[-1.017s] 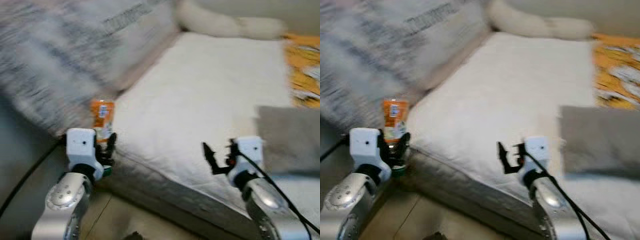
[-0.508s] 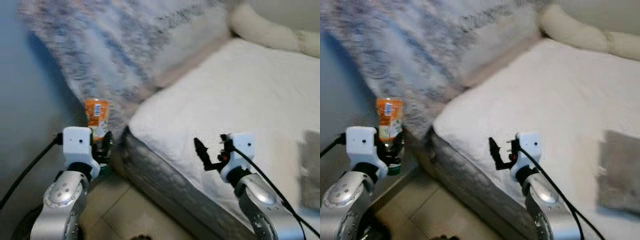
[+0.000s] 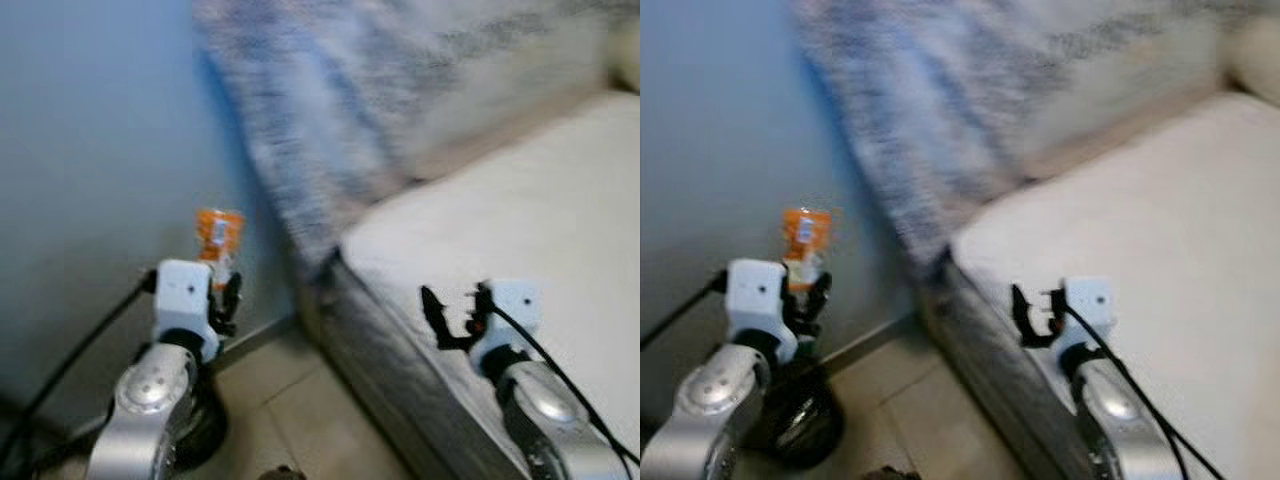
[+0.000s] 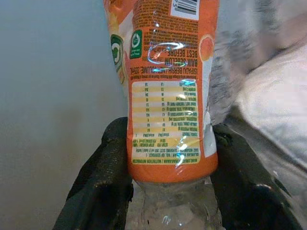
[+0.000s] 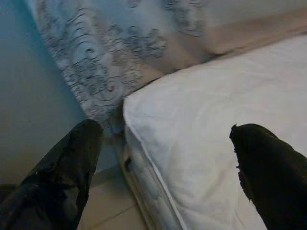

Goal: Clean up the room

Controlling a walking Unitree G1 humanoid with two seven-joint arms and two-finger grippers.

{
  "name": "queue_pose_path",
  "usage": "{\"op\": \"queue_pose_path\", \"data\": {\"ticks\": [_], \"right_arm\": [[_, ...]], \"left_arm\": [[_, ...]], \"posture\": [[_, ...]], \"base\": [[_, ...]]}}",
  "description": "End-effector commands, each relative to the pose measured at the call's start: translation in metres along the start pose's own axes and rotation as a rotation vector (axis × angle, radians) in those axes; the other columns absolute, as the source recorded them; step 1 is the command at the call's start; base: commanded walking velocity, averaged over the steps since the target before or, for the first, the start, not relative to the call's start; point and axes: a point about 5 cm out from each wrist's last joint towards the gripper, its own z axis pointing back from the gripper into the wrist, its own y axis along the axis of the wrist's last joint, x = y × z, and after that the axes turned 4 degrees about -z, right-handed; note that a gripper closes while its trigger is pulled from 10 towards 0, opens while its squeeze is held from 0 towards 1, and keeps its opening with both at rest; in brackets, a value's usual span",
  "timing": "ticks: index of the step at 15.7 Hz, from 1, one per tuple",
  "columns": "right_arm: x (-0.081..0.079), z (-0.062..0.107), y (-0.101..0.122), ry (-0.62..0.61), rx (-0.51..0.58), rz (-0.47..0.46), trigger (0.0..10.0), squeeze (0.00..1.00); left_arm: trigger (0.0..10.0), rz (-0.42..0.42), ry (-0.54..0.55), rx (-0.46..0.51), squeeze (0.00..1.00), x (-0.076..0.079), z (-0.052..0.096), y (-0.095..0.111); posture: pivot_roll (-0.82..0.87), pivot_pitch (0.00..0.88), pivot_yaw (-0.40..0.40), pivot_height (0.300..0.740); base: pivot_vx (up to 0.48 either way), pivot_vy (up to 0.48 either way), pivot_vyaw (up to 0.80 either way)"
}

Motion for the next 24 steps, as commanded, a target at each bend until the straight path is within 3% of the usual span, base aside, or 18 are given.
{"op": "queue_pose_path", "data": {"ticks": [1,9,12,13,20,24], "right_arm": [[-0.008,-0.004,0.001,0.045,-0.012,0.0,10.0,0.0],[-0.014,-0.011,-0.002,0.132,-0.045,0.042,10.0,0.0],[-0.008,-0.013,0.0,0.082,-0.024,-0.037,10.0,0.0],[-0.008,-0.011,-0.001,0.086,-0.031,-0.071,10.0,0.0],[-0.003,-0.011,-0.005,0.037,-0.061,-0.009,10.0,0.0],[-0.008,-0.014,-0.003,0.083,-0.063,-0.038,10.0,0.0]], "left_arm": [[10.0,-0.022,0.042,0.025,0.0,-0.007,0.003,0.006],[10.0,-0.008,0.024,0.051,0.0,-0.007,0.004,0.015],[10.0,-0.012,0.015,0.04,0.0,-0.006,0.005,0.015],[10.0,-0.013,0.01,0.035,0.0,-0.006,0.005,0.014],[10.0,-0.016,-0.009,0.027,0.0,-0.007,0.003,0.016],[10.0,-0.011,-0.005,0.024,0.0,-0.009,0.003,0.015]], "posture": [[0.05,0.0,0.027,0.74],[0.07,0.0,-0.011,0.74],[0.07,0.0,-0.005,0.74],[0.07,0.0,0.001,0.74],[0.07,0.0,0.011,0.74],[0.07,0.0,0.007,0.74]], "base": [[0.0,0.0,0.8],[0.0,0.0,0.8],[0.0,0.0,0.67],[0.0,0.0,0.0],[0.035,0.0,0.0],[0.303,0.0,0.0]]}}
